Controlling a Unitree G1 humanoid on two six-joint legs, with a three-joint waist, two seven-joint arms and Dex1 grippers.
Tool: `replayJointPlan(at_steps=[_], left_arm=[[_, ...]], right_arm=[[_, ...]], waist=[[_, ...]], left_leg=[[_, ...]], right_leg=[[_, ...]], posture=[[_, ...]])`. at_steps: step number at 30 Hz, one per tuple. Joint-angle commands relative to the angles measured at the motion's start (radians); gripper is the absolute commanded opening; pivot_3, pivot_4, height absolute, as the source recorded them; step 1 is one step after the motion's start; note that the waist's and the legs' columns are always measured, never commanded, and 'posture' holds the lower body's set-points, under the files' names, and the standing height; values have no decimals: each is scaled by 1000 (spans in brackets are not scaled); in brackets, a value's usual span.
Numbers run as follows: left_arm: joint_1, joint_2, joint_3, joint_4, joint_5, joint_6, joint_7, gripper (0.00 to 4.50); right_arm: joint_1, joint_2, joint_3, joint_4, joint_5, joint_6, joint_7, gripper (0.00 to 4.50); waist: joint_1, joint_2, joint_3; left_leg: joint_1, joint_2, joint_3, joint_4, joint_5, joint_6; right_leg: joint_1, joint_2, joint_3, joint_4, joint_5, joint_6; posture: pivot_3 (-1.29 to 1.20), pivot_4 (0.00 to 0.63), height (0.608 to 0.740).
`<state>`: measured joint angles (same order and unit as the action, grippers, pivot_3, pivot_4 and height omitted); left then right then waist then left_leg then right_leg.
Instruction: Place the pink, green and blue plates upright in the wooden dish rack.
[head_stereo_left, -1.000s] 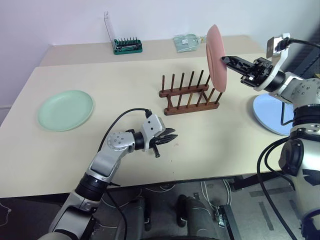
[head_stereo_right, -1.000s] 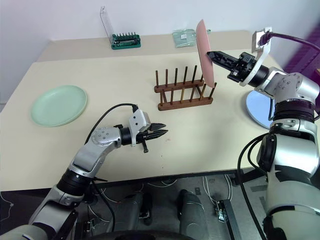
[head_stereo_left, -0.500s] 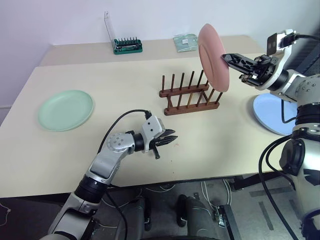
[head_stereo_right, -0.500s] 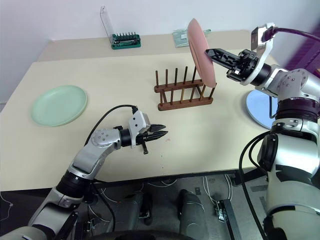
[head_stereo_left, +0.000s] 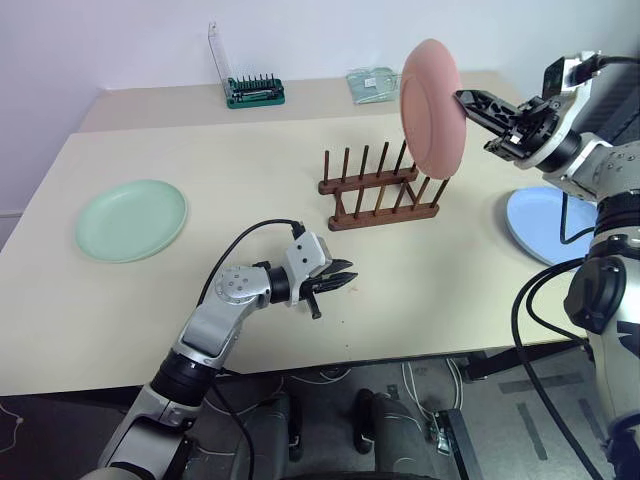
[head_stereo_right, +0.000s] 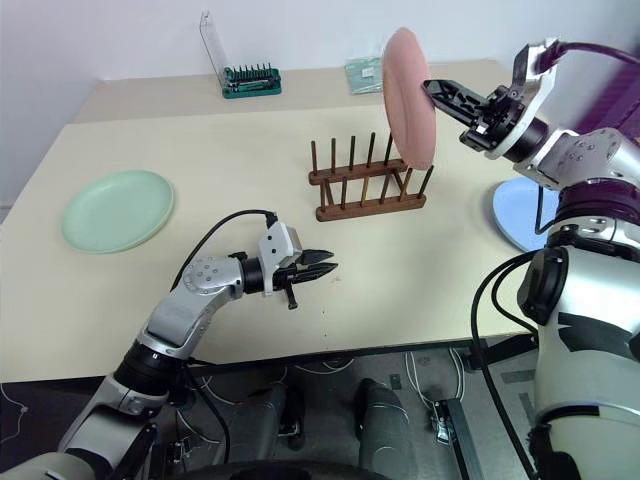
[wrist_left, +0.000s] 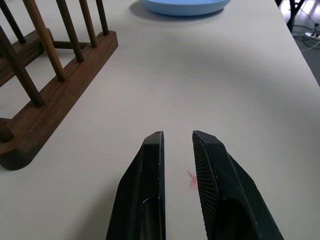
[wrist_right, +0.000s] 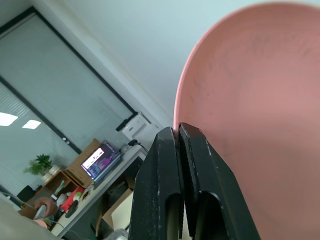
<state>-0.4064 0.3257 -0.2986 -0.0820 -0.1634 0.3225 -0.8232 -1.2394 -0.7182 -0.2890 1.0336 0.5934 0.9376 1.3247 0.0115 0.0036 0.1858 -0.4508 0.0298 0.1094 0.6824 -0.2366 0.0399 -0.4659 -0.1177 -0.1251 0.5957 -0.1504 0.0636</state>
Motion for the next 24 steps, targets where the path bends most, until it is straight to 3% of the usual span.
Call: replayJointPlan(at_steps=[1,12,18,21,24], left_arm=[[-3,1,9,-34,-7,-12,1,882],[1,8,14,-41,-9,-9,5,882],[-9,5,15,-34,-8,-10,8,882],[-8,5,13,-35,-7,-10,8,882],[-5,7,14,-38,-8,-9,7,882]], right_arm=[[-52,-5,-12,23,-16,-34,8,26],[-72,-17,-82,138,-47,-120,-90,26],[-57,0,-99,162,-82,-214,-219,26],[-58,1,-105,154,-87,-227,-232,929],[-61,11,-105,140,-114,-330,-317,2315]], waist=[[-1,0,0],[-2,0,0],[-2,0,0],[-1,1,0],[-1,1,0]], left_leg=[[0,0,0,0,0,0],[0,0,0,0,0,0],[0,0,0,0,0,0],[0,0,0,0,0,0],[-1,0,0,0,0,0]], right_leg=[[0,0,0,0,0,0],[0,0,0,0,0,0],[0,0,0,0,0,0],[0,0,0,0,0,0],[0,0,0,0,3,-2]], posture=[[0,150,730],[0,150,730],[0,150,730],[0,150,730],[0,150,730]])
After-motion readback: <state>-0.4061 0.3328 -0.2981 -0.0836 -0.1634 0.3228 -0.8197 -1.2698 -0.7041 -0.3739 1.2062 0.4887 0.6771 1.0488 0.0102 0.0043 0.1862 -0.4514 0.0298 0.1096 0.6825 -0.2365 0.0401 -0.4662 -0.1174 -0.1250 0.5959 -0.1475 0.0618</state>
